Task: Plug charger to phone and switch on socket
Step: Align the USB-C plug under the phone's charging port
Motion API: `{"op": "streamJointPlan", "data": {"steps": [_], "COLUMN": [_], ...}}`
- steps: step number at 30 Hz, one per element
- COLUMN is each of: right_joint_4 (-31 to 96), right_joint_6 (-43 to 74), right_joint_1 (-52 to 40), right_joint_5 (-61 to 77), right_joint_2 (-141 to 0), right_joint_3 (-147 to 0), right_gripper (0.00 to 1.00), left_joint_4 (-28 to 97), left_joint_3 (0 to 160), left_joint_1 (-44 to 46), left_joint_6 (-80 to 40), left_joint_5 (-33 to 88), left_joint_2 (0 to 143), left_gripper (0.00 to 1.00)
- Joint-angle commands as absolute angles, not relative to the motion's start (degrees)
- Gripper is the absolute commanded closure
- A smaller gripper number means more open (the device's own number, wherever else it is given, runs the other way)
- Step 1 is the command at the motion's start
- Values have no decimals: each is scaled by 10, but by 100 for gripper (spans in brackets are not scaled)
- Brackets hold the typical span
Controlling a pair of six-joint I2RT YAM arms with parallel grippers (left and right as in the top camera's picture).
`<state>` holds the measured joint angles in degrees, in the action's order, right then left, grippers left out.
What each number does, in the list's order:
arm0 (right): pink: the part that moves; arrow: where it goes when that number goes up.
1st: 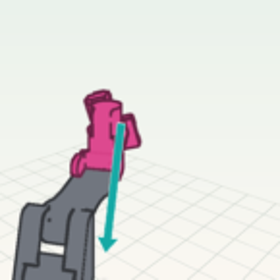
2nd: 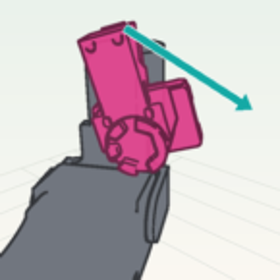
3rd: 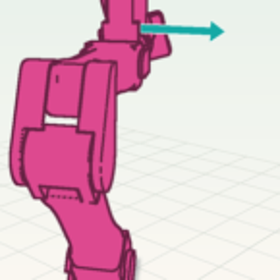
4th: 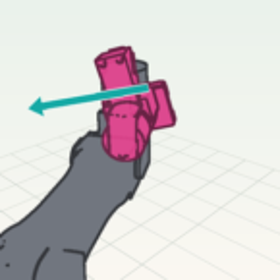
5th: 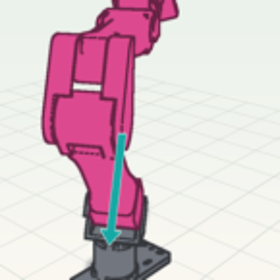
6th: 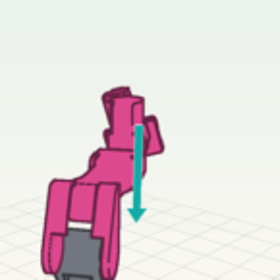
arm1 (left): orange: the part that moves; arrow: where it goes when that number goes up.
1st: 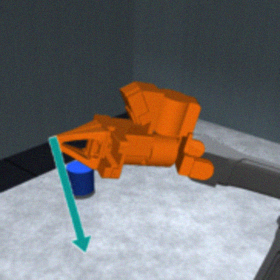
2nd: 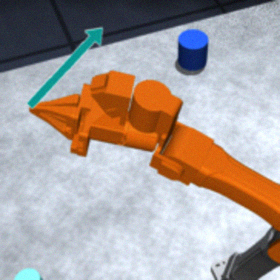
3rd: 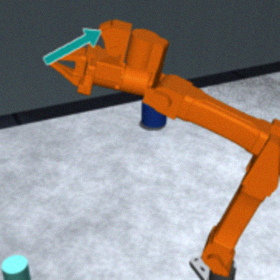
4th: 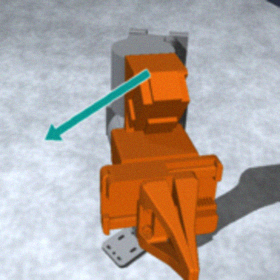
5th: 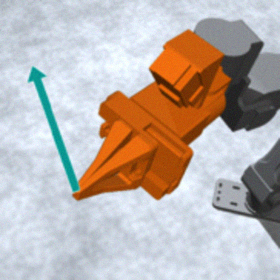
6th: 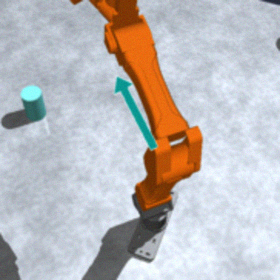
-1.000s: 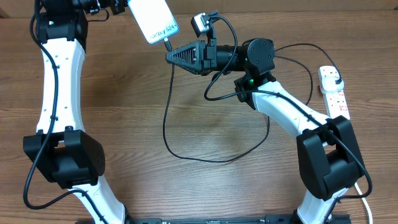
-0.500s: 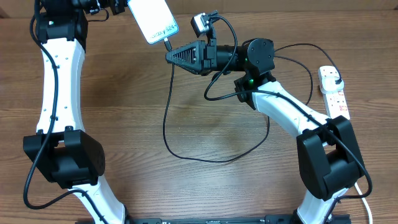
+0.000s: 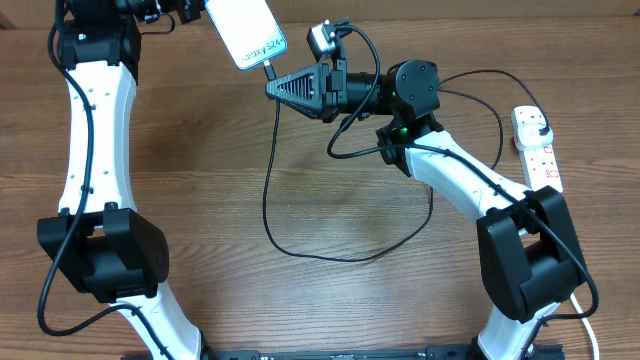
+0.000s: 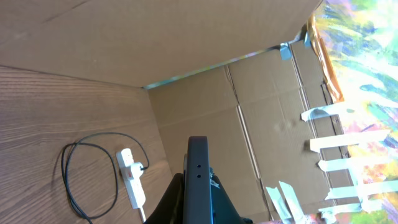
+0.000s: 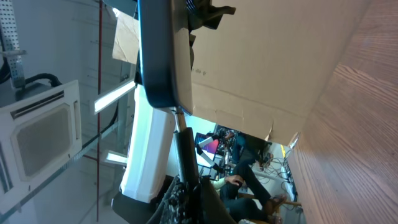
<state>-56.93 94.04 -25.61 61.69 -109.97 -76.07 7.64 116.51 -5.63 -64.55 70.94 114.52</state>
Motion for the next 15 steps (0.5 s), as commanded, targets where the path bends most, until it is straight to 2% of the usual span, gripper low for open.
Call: {"op": "streamJointPlan", "data": {"steps": [1, 15], "right_joint_4": [-565, -565], "right_joint_6": [955, 962], "right_joint_1": [-254, -254], "right_joint_5": [557, 549], "right_joint_2": [-1084, -1084], "right_joint_3": [-768, -768], "right_gripper": [96, 96], "left_joint_4": [74, 70], "left_joint_3": [1171, 1171], "left_joint_1": [-45, -39], "left_joint_6": [-658, -628], "left_joint_5": [750, 785], "left_joint_2": [1145, 1145], "left_gripper": [96, 95]}}
